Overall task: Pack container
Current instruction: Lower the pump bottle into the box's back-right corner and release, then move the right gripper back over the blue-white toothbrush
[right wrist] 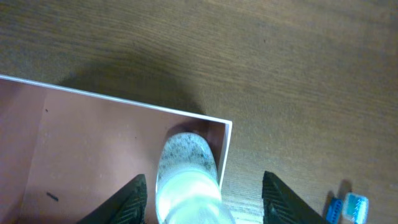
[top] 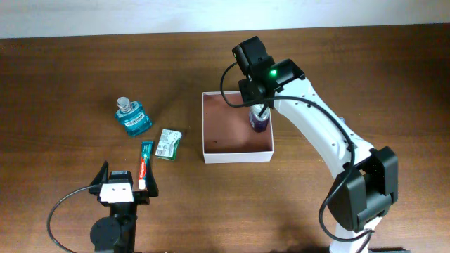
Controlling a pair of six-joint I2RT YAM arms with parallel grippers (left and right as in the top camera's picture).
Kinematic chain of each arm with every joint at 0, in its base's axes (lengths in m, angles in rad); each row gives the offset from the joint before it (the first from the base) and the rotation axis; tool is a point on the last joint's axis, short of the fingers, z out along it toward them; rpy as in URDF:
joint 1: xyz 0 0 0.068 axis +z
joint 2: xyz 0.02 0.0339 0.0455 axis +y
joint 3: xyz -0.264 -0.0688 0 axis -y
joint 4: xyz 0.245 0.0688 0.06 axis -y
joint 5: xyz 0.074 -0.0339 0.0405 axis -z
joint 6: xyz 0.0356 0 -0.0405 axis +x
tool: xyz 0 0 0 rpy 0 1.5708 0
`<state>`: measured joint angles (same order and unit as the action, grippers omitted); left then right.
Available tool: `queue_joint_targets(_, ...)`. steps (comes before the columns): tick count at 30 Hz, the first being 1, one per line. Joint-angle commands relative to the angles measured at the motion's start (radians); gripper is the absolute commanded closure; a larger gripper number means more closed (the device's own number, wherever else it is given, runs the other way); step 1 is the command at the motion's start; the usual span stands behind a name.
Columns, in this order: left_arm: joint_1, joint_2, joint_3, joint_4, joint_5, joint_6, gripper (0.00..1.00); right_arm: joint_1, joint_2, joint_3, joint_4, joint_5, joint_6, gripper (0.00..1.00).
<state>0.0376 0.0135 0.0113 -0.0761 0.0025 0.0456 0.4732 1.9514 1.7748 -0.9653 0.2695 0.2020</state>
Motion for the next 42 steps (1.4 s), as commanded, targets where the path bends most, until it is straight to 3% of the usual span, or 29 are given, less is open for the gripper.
queue_joint_targets(1,-0.004,-0.007,-0.002,-0.007,0.0,0.016,0.01,0.005,-0.045,0.097,-0.029,0.02,0.001,0.45)
queue_joint_targets(12,-0.004,-0.007,-0.002,-0.007,0.0,0.016,0.01,-0.076,-0.128,0.413,-0.257,0.024,0.001,0.44)
queue_joint_targets(19,-0.004,-0.007,-0.002,-0.007,0.0,0.016,0.01,-0.282,-0.188,0.452,-0.415,0.024,0.001,0.43)
queue_joint_targets(21,-0.004,-0.007,-0.002,-0.007,0.0,0.016,0.01,-0.365,-0.189,0.452,-0.499,0.024,0.001,0.36)
queue_joint_targets(29,-0.004,-0.007,-0.002,-0.007,0.0,0.016,0.01,-0.55,-0.189,0.451,-0.727,0.023,0.002,0.25)
queue_joint_targets(31,-0.004,-0.007,-0.002,-0.007,0.0,0.016,0.01,-0.583,-0.189,0.447,-0.734,0.003,0.001,0.11)
queue_joint_targets(42,-0.004,-0.007,-0.002,-0.007,0.0,0.016,0.01,-0.665,-0.189,0.429,-0.733,-0.089,-0.007,0.01)
